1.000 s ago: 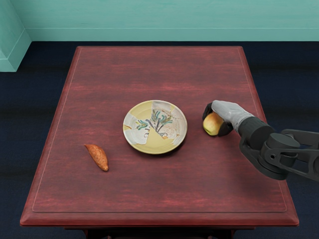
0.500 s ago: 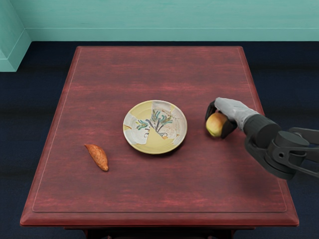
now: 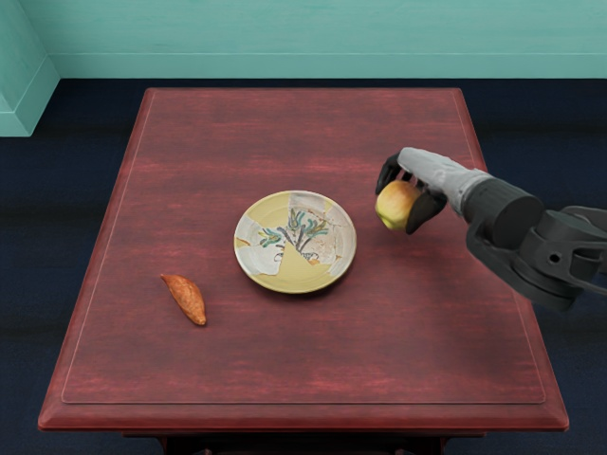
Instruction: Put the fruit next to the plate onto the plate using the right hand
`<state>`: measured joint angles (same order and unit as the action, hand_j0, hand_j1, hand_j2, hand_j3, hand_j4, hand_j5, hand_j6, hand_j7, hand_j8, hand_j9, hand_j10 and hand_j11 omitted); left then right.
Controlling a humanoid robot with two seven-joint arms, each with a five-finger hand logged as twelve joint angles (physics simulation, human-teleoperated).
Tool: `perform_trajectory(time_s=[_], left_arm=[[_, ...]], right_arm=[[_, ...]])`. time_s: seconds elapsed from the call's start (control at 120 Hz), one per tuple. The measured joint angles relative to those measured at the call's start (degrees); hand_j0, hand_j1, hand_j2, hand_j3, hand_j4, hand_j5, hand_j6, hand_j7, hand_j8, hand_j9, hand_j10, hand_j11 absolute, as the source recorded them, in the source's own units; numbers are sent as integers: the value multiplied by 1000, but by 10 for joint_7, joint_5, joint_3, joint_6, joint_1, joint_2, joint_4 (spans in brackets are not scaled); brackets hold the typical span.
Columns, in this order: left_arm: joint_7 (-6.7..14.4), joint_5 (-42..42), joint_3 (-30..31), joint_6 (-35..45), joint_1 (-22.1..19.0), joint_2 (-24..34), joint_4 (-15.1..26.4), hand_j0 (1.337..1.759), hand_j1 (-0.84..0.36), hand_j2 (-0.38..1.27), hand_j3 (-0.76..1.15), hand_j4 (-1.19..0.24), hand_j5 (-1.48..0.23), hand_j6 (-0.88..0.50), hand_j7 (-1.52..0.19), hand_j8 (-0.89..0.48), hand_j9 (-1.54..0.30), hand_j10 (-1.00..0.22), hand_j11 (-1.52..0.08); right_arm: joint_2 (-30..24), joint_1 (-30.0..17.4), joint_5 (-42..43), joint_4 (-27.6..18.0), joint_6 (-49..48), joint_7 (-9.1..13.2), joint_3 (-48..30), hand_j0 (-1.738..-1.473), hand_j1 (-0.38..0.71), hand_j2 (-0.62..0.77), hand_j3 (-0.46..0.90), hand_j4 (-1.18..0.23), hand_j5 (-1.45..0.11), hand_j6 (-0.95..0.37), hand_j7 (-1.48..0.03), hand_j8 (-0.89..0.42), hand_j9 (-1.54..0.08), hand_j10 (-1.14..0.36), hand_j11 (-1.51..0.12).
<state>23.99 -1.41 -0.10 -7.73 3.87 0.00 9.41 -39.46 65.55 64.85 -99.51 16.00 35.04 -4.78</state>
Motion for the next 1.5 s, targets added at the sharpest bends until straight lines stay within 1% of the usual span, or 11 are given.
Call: perform_trajectory(time_s=[0.2, 0.333, 0.458, 0.717, 0.925, 1.108, 1.15, 1.233, 1.308, 1.4, 1.5], left_arm=[[0, 0, 0, 0, -2, 0, 0, 1658, 339, 2, 0, -9, -11, -9, -11, -9, -11, -9, -11], [0, 0, 0, 0, -2, 0, 0, 1658, 339, 2, 0, -9, -11, -9, -11, -9, -11, -8, -11], [0, 0, 0, 0, -3, 0, 0, 1658, 339, 2, 0, -9, -11, -9, -11, -8, -11, -8, -11], [0, 0, 0, 0, -3, 0, 0, 1658, 339, 2, 0, -9, -11, -9, -11, -9, -11, -8, -11], [0, 0, 0, 0, -3, 0, 0, 1658, 339, 2, 0, -9, -11, -9, -11, -9, -11, -8, -11], [0, 0, 0, 0, -3, 0, 0, 1658, 339, 2, 0, -9, -11, -9, -11, -9, -11, -8, -11], [0, 0, 0, 0, -3, 0, 0, 1658, 339, 2, 0, -9, -11, -9, -11, -9, -11, -8, -11], [0, 0, 0, 0, -3, 0, 0, 1658, 339, 2, 0, -9, -11, -9, -11, -9, -11, -8, -11], [0, 0, 0, 0, -3, 0, 0, 1658, 339, 2, 0, -9, -11, -9, -11, -9, -11, -8, -11], [0, 0, 0, 0, -3, 0, 0, 1658, 339, 2, 0, -9, -11, -9, -11, -9, -11, -8, -11], [0, 0, 0, 0, -3, 0, 0, 1658, 339, 2, 0, -9, -11, -9, -11, -9, -11, -9, -11]], right_arm=[[24, 50, -47, -4, -3, 0, 0, -1654, 230, 347, 0, -574, -914, -380, -884, -434, -895, -636, -898], [57, 86, -76, -2, -4, 0, 2, -1653, 243, 359, 0, -554, -945, -360, -913, -408, -925, -615, -928], [94, 103, -88, 7, -5, 0, 4, -1653, 254, 368, 0, -525, -974, -341, -935, -387, -949, -594, -950], [164, 111, -93, 41, -4, -1, 8, -1653, 272, 391, 1, -482, -1021, -319, -959, -364, -982, -581, -993], [184, 103, -89, 69, -3, 0, 26, -1653, 253, 374, 0, -501, -1019, -328, -975, -370, -1008, -595, -1020], [194, 97, -86, 79, -3, 0, 33, -1651, 246, 364, 0, -508, -1020, -324, -983, -374, -1005, -612, -1010], [195, 97, -84, 79, -1, 0, 34, -1652, 206, 296, 0, -485, -924, -325, -894, -372, -911, -579, -917], [196, 96, -80, 79, 3, 0, 33, -1654, 35, 195, 0, -336, -631, -229, -611, -260, -622, -398, -626], [196, 97, -78, 78, 3, 0, 32, -1655, -84, 136, 0, -233, -437, -159, -423, -181, -431, -276, -433], [194, 97, -81, 76, 1, 0, 30, -1656, -180, 87, 0, -149, -279, -103, -270, -116, -275, -176, -277], [186, 99, -92, 70, -20, 0, 20, -1657, -246, 54, 0, -92, -171, -64, -165, -72, -169, -109, -170]])
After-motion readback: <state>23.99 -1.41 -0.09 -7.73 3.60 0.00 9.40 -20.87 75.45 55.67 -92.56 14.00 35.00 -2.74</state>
